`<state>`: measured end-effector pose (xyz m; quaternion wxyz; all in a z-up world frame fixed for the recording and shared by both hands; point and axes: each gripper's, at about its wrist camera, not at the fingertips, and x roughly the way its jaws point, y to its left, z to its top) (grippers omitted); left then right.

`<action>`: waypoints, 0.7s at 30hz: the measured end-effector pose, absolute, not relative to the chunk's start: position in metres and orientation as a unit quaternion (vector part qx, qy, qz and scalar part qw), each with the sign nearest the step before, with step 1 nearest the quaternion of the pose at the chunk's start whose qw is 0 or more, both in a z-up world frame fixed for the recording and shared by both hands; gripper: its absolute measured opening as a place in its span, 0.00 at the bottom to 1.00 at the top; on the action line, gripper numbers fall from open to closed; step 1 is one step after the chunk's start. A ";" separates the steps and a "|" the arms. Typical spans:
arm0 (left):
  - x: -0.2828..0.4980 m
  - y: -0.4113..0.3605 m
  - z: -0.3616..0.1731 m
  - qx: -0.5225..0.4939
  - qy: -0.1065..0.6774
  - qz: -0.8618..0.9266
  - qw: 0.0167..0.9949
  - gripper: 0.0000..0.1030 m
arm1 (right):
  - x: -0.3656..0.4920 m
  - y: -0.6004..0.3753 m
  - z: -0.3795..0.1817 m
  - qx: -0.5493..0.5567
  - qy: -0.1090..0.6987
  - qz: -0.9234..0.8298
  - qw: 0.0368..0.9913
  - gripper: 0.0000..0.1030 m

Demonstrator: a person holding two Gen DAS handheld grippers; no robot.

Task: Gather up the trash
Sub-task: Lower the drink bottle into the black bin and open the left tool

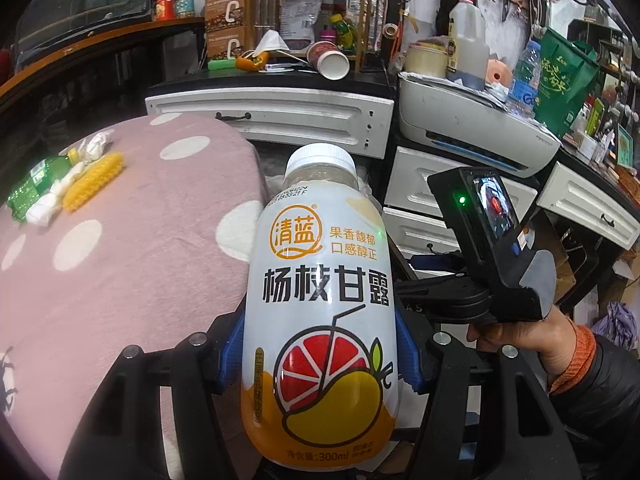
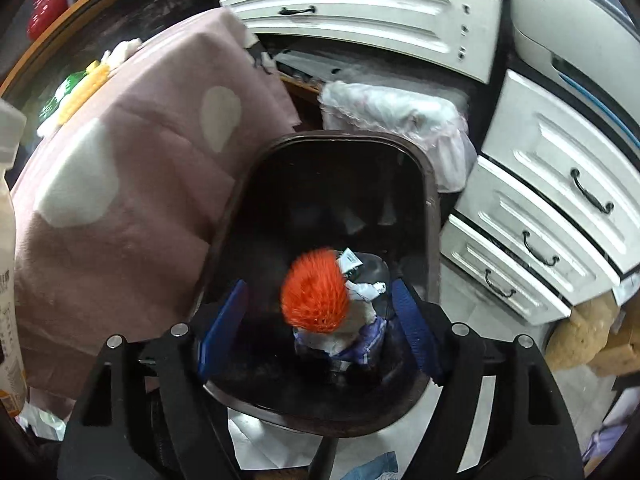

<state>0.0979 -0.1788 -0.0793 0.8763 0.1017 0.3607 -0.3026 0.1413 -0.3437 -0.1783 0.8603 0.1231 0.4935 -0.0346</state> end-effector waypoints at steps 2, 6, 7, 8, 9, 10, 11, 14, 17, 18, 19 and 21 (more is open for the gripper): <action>0.095 -0.185 -0.083 0.108 0.362 -0.308 0.873 0.59 | 0.138 -0.352 -0.177 0.134 0.491 -0.043 0.860 0.76; 0.094 -0.197 -0.092 0.121 0.370 -0.317 0.865 0.59 | 0.131 -0.368 -0.173 0.150 0.484 -0.062 0.860 0.76; 0.095 -0.201 -0.095 0.125 0.373 -0.320 0.862 0.59 | 0.129 -0.373 -0.170 0.154 0.479 -0.069 0.861 0.76; 0.095 -0.204 -0.097 0.129 0.375 -0.321 0.860 0.59 | 0.128 -0.377 -0.168 0.155 0.476 -0.074 0.862 0.76; 0.096 -0.208 -0.100 0.133 0.378 -0.322 0.858 0.59 | 0.127 -0.381 -0.166 0.157 0.472 -0.081 0.864 0.76; 0.098 -0.211 -0.102 0.135 0.382 -0.323 0.855 0.59 | 0.124 -0.386 -0.163 0.158 0.467 -0.089 0.866 0.76; 0.100 -0.214 -0.104 0.136 0.387 -0.324 0.853 0.59 | 0.122 -0.389 -0.160 0.159 0.463 -0.095 0.867 0.76; 0.110 -0.224 -0.113 0.134 0.406 -0.325 0.844 0.59 | 0.117 -0.401 -0.151 0.165 0.449 -0.110 0.871 0.77; 0.117 -0.235 -0.121 0.140 0.421 -0.323 0.836 0.59 | 0.112 -0.411 -0.143 0.171 0.439 -0.120 0.874 0.78; 0.120 -0.239 -0.124 0.144 0.424 -0.321 0.834 0.59 | 0.111 -0.414 -0.141 0.173 0.436 -0.122 0.875 0.78; 0.121 -0.242 -0.126 0.148 0.426 -0.320 0.833 0.59 | 0.109 -0.416 -0.140 0.175 0.433 -0.123 0.875 0.78; 0.126 -0.250 -0.133 0.155 0.436 -0.320 0.827 0.59 | 0.107 -0.418 -0.138 0.178 0.431 -0.125 0.876 0.78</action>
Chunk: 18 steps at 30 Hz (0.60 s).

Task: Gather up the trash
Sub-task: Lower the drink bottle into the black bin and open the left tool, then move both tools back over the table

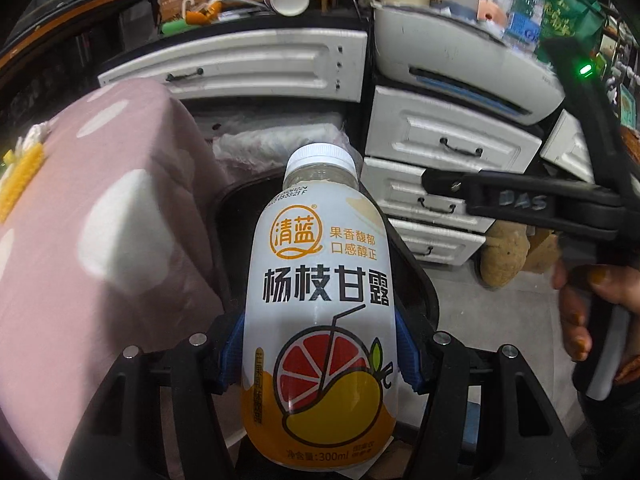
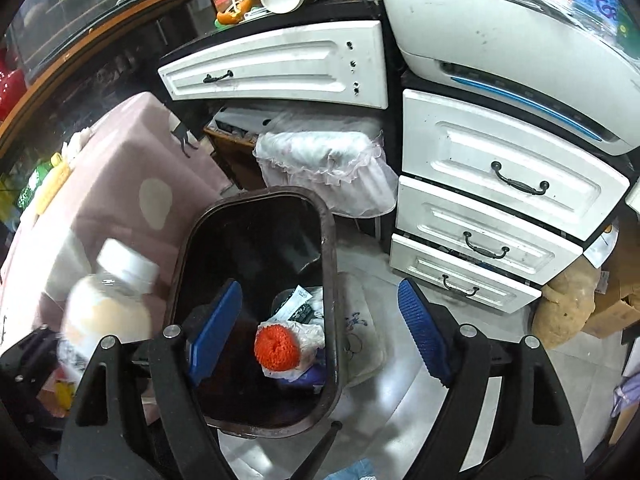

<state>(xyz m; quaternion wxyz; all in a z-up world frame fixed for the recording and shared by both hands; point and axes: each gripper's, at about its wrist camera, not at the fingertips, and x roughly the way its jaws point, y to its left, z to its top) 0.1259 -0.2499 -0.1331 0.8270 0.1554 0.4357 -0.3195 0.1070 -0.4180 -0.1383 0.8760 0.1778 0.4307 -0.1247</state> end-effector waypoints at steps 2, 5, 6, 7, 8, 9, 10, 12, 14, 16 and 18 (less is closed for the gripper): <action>0.130 -0.255 -0.141 0.155 0.449 -0.318 0.821 0.59 | 0.105 -0.419 -0.138 0.180 0.430 -0.124 0.876 0.78; 0.137 -0.262 -0.153 0.160 0.466 -0.310 0.813 0.59 | 0.104 -0.418 -0.138 0.182 0.429 -0.122 0.876 0.78; 0.139 -0.264 -0.156 0.166 0.468 -0.306 0.812 0.59 | 0.104 -0.418 -0.138 0.181 0.429 -0.121 0.876 0.78; 0.141 -0.265 -0.159 0.169 0.469 -0.303 0.812 0.59 | 0.103 -0.417 -0.138 0.182 0.429 -0.120 0.877 0.78; 0.142 -0.267 -0.161 0.172 0.471 -0.300 0.812 0.59 | 0.103 -0.417 -0.138 0.182 0.428 -0.119 0.877 0.78; 0.144 -0.268 -0.163 0.174 0.473 -0.297 0.811 0.59 | 0.103 -0.417 -0.138 0.183 0.428 -0.118 0.877 0.78; 0.146 -0.270 -0.164 0.174 0.476 -0.293 0.811 0.59 | 0.103 -0.416 -0.138 0.183 0.428 -0.117 0.877 0.78; 0.150 -0.272 -0.166 0.172 0.476 -0.292 0.811 0.59 | 0.103 -0.415 -0.138 0.183 0.429 -0.117 0.877 0.78; 0.152 -0.274 -0.169 0.177 0.479 -0.290 0.809 0.59 | 0.104 -0.415 -0.138 0.182 0.430 -0.117 0.877 0.78; 0.155 -0.278 -0.172 0.186 0.483 -0.289 0.805 0.59 | 0.103 -0.414 -0.138 0.183 0.429 -0.118 0.877 0.78; 0.155 -0.281 -0.177 0.191 0.491 -0.291 0.798 0.60 | 0.103 -0.414 -0.138 0.183 0.428 -0.117 0.877 0.78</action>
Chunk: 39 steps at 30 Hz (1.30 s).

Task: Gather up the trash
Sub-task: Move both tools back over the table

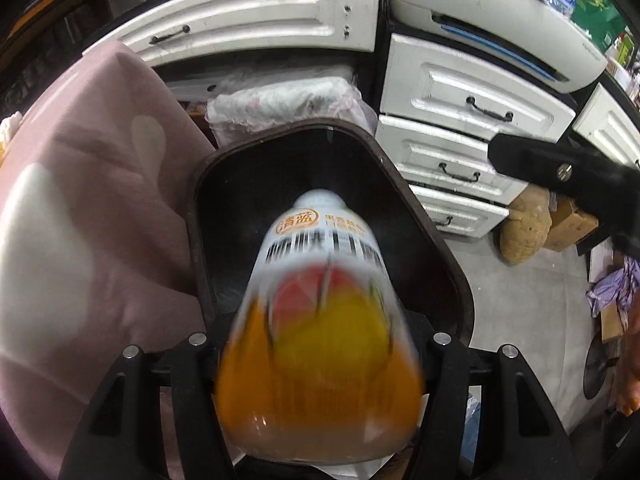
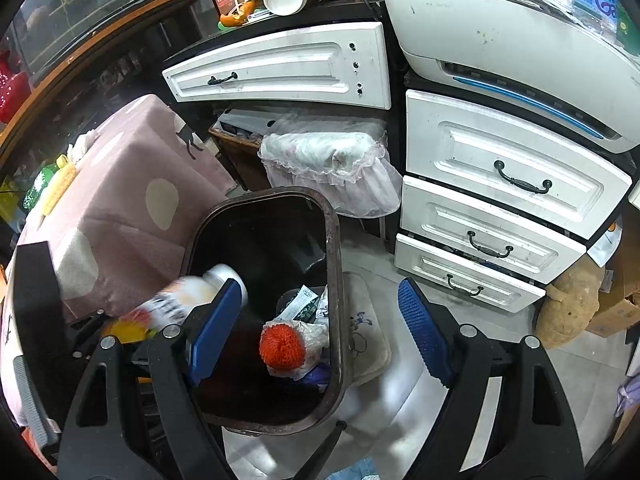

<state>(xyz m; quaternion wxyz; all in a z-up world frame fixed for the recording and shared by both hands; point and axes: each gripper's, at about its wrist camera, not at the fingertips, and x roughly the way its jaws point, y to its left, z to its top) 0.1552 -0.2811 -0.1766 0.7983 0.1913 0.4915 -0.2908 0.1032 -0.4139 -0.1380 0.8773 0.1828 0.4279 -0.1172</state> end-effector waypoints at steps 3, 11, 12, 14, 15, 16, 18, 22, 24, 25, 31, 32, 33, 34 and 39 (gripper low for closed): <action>0.153 -0.283 -0.181 0.196 0.492 -0.292 0.797 0.75 | 0.104 -0.414 -0.137 0.182 0.428 -0.116 0.878 0.78; 0.145 -0.283 -0.176 0.204 0.488 -0.302 0.793 0.92 | 0.103 -0.419 -0.133 0.187 0.423 -0.120 0.878 0.78; 0.141 -0.281 -0.171 0.202 0.483 -0.306 0.796 0.92 | 0.102 -0.421 -0.133 0.188 0.422 -0.122 0.878 0.79; 0.133 -0.279 -0.163 0.200 0.471 -0.314 0.800 0.92 | 0.101 -0.423 -0.132 0.190 0.421 -0.125 0.878 0.80; 0.129 -0.278 -0.158 0.200 0.463 -0.320 0.802 0.93 | 0.100 -0.425 -0.132 0.191 0.420 -0.127 0.878 0.80; 0.123 -0.276 -0.152 0.199 0.454 -0.325 0.805 0.93 | 0.100 -0.426 -0.132 0.191 0.420 -0.128 0.878 0.81; 0.115 -0.272 -0.141 0.199 0.440 -0.331 0.811 0.94 | 0.100 -0.427 -0.132 0.193 0.420 -0.131 0.877 0.81; 0.102 -0.256 -0.119 0.185 0.422 -0.335 0.822 0.95 | 0.101 -0.424 -0.131 0.189 0.421 -0.130 0.877 0.82; 0.099 -0.248 -0.111 0.178 0.419 -0.335 0.825 0.95 | 0.103 -0.421 -0.131 0.186 0.423 -0.127 0.878 0.82; 0.098 -0.242 -0.105 0.173 0.415 -0.335 0.828 0.95 | 0.103 -0.420 -0.130 0.185 0.423 -0.125 0.878 0.82; 0.091 -0.209 -0.071 0.156 0.381 -0.327 0.851 0.95 | 0.111 -0.401 -0.119 0.176 0.423 -0.099 0.883 0.82; 0.091 -0.202 -0.065 0.154 0.373 -0.322 0.856 0.95 | 0.112 -0.397 -0.116 0.171 0.421 -0.094 0.886 0.82; 0.091 -0.196 -0.061 0.153 0.368 -0.317 0.861 0.95 | 0.114 -0.391 -0.110 0.164 0.417 -0.088 0.890 0.82; 0.092 -0.188 -0.056 0.151 0.361 -0.310 0.867 0.95 | 0.115 -0.385 -0.106 0.158 0.414 -0.083 0.893 0.82; 0.099 -0.149 -0.038 0.140 0.334 -0.270 0.892 0.95 | 0.123 -0.356 -0.081 0.146 0.392 -0.044 0.907 0.89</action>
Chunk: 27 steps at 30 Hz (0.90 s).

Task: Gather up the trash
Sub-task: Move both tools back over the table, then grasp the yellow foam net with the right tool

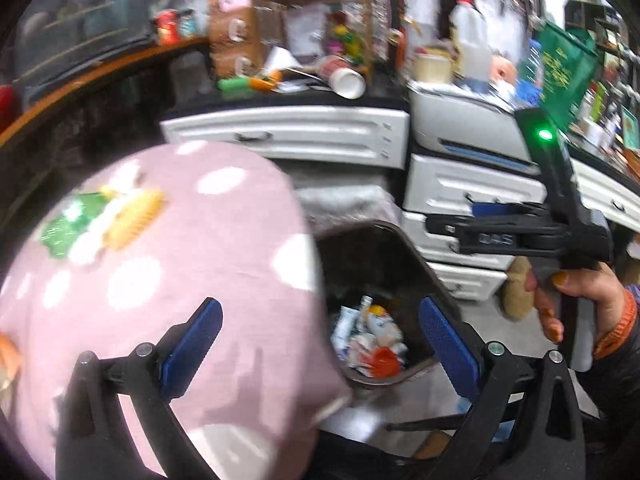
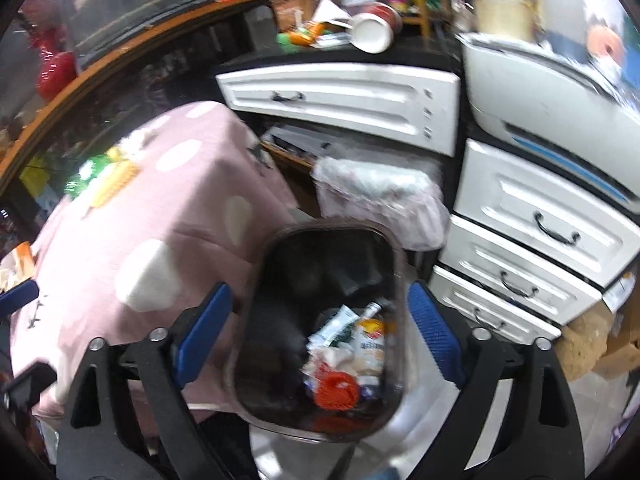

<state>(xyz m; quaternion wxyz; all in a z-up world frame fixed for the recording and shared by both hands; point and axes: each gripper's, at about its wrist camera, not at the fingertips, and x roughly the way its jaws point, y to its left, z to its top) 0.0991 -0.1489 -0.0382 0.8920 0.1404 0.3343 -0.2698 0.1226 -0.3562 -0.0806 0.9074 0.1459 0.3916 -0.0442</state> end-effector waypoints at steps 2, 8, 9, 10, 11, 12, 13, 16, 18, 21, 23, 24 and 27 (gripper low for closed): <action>0.105 -0.130 -0.033 0.130 0.330 -0.251 0.901 0.95 | 0.127 -0.343 -0.072 0.141 0.385 -0.030 0.911 0.89; 0.124 -0.076 -0.025 0.127 0.326 -0.185 0.919 0.95 | 0.147 -0.296 -0.051 0.117 0.376 0.025 0.919 0.89; 0.128 -0.067 -0.026 0.126 0.328 -0.175 0.920 0.95 | 0.150 -0.289 -0.048 0.114 0.375 0.034 0.919 0.89; 0.132 -0.057 -0.027 0.123 0.333 -0.163 0.921 0.95 | 0.153 -0.280 -0.046 0.111 0.375 0.044 0.919 0.90; 0.136 -0.047 -0.028 0.122 0.337 -0.153 0.921 0.95 | 0.157 -0.270 -0.045 0.106 0.375 0.055 0.919 0.90; 0.139 -0.039 -0.030 0.122 0.343 -0.143 0.921 0.95 | 0.160 -0.264 -0.044 0.104 0.376 0.061 0.919 0.90; 0.143 -0.029 -0.032 0.122 0.348 -0.132 0.920 0.95 | 0.162 -0.255 -0.043 0.101 0.376 0.070 0.918 0.90; 0.155 -0.003 -0.039 0.123 0.365 -0.097 0.918 0.95 | 0.174 -0.229 -0.042 0.082 0.383 0.095 0.915 0.90; 0.162 0.011 -0.042 0.125 0.370 -0.080 0.917 0.95 | 0.179 -0.217 -0.041 0.076 0.385 0.109 0.913 0.90; 0.175 0.031 -0.045 0.130 0.377 -0.055 0.916 0.95 | 0.195 -0.193 -0.040 0.070 0.393 0.133 0.907 0.90; 0.181 0.041 -0.046 0.128 0.379 -0.050 0.915 0.95 | 0.205 -0.181 -0.039 0.062 0.395 0.143 0.905 0.90; 0.187 0.046 -0.046 0.124 0.382 -0.049 0.915 0.95 | 0.211 -0.172 -0.038 0.052 0.395 0.149 0.905 0.90; 0.199 0.055 -0.047 0.105 0.392 -0.053 0.912 0.95 | 0.227 -0.154 -0.037 0.029 0.397 0.160 0.903 0.90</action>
